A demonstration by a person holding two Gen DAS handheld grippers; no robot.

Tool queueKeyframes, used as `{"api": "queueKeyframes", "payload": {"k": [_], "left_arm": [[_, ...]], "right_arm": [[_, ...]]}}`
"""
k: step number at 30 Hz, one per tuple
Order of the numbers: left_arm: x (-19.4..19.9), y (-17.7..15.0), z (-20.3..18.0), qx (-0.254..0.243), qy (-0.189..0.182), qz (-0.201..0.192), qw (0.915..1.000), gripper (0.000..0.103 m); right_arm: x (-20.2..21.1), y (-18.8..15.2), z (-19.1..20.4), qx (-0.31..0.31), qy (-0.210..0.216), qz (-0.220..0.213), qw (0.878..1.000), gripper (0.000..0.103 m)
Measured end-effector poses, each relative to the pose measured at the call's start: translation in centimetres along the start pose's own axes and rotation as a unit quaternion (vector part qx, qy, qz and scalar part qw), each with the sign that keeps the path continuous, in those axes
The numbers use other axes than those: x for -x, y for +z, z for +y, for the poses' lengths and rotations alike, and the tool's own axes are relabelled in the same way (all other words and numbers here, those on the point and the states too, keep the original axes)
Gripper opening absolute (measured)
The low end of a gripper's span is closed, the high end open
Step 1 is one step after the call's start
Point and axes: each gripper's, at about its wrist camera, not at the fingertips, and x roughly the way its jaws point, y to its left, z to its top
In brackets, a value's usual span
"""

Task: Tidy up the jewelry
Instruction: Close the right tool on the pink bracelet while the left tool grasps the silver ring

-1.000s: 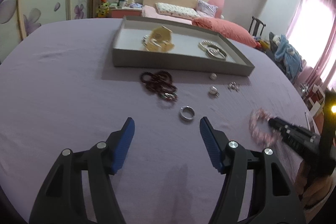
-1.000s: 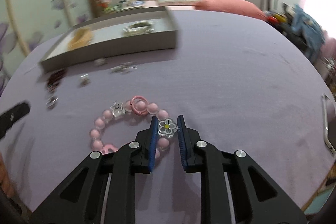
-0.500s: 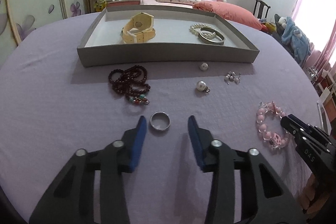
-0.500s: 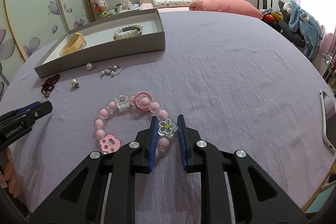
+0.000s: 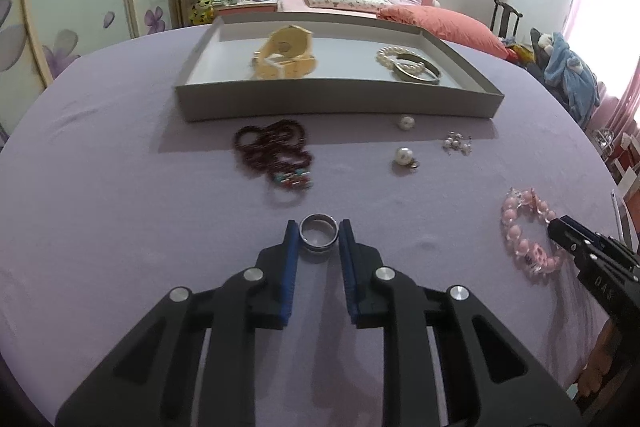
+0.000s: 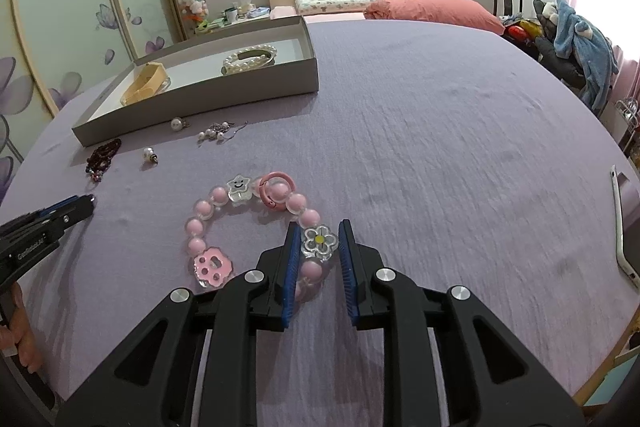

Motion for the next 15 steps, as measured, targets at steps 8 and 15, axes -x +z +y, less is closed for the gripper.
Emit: {"api": "queueKeyframes", "payload": {"k": [8, 15], "left_arm": [[2.5, -1.0, 4.8, 0.038, 0.023, -0.019, 0.9988, 0.021], [3.7, -1.7, 6.7, 0.057, 0.022, -0.026, 0.9978, 0.021]], "right_arm": [[0.5, -0.7, 0.5, 0.010, -0.006, 0.000, 1.000, 0.035], [0.4, -0.4, 1.0, 0.022, -0.013, -0.007, 1.000, 0.020]]}}
